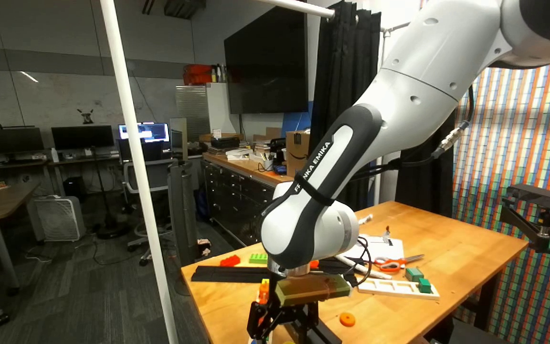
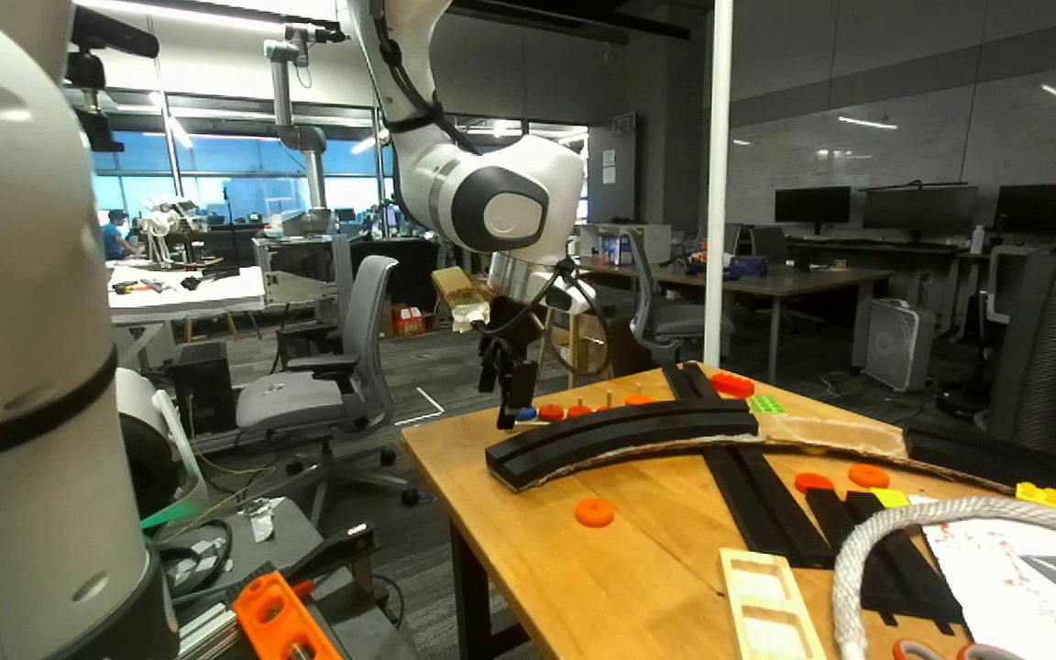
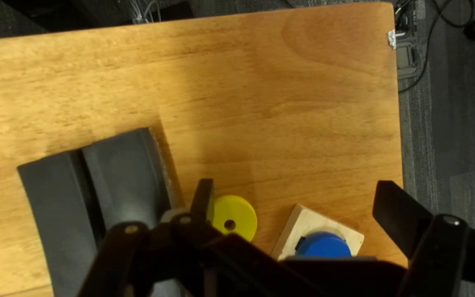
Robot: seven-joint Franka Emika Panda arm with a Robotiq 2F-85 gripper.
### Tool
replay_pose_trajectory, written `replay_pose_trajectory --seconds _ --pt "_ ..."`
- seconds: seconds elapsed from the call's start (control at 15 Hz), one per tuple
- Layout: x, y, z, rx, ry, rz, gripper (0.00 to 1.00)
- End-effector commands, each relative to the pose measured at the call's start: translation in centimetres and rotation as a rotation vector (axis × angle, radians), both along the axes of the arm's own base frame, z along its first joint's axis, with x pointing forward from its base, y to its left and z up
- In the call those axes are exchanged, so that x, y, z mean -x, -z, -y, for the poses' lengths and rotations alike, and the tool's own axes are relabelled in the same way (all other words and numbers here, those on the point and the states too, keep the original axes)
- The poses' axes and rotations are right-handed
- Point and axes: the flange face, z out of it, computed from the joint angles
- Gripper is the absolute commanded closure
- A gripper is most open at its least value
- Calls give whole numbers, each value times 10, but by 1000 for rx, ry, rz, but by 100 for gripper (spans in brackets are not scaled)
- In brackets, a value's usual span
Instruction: Take the orange coin from the table and put it on the rack, then take a different orange coin from the rack and put it on the table, and put a yellow one on top of the orange one on the rack
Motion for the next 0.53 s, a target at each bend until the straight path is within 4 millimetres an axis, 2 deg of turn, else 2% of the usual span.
replay_pose_trajectory --seconds 0.0,0.47 --pt "-3 8 0 -12 -7 -17 0" --pt "-8 22 6 50 -8 -22 0"
